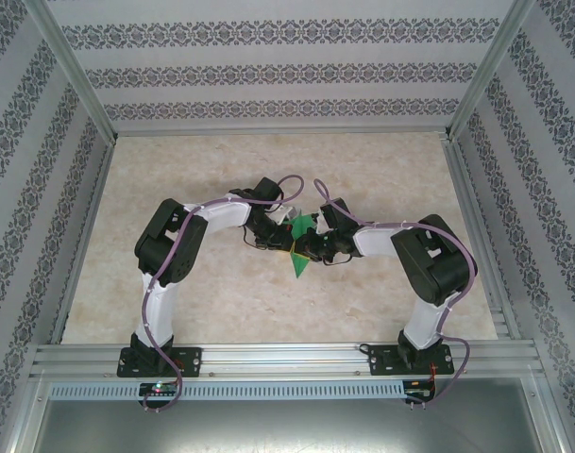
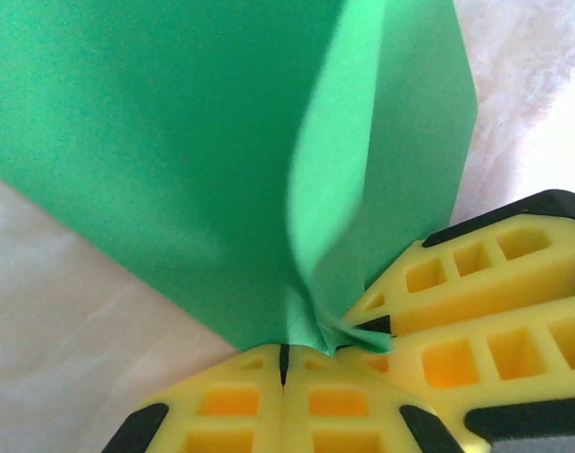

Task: Fold a paper plane with a square sheet of paper (pick it up from the middle)
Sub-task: Fourth fold the wing at the center of the table.

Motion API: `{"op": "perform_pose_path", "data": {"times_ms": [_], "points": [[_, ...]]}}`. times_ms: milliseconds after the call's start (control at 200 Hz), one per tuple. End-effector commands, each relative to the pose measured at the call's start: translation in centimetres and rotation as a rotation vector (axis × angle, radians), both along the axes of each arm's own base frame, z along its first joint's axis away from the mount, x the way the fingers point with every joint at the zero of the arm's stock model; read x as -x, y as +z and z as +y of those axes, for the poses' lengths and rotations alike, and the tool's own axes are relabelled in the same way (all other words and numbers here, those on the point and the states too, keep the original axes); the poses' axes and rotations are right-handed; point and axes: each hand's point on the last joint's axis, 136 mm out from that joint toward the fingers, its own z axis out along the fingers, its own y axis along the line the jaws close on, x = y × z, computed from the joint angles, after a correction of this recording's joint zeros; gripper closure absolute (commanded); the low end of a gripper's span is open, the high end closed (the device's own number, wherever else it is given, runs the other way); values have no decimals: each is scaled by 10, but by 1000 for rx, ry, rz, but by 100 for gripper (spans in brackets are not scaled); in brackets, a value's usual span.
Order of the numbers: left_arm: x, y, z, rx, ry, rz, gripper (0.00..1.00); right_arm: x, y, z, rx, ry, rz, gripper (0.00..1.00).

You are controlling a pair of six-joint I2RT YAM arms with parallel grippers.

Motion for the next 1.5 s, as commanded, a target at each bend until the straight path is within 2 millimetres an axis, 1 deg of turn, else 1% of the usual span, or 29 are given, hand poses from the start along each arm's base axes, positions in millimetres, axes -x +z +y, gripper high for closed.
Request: {"op": "perform_pose_path", "data": {"times_ms": [0, 180, 400, 540, 605, 804, 909, 1154, 1494], "points": [[6, -17, 8, -26, -4, 32, 96, 2, -7, 1, 25, 9, 2, 82], [5, -12, 9, -23, 4, 23, 96, 3, -8, 1, 28, 13, 2, 75], [-2, 5, 14, -4, 26, -7, 96, 4, -12, -2, 35, 9, 5, 73], [-8, 16, 18, 1, 50, -25, 94, 6, -13, -3, 34, 10, 5, 72], [-11, 21, 19, 7, 58, -36, 91, 6, -12, -3, 31, 9, 3, 72], [-22, 39, 19, 28, 86, -68, 88, 6, -12, -4, 26, 13, 0, 72], [-26, 46, 19, 32, 88, -85, 83, 5, -11, -3, 22, 14, -4, 72], [-31, 46, 13, 52, 89, -77, 72, 7, -12, -3, 18, 27, -7, 72], [-35, 31, 8, 52, 85, -41, 69, 8, -10, -2, 8, 39, -18, 71]]}}
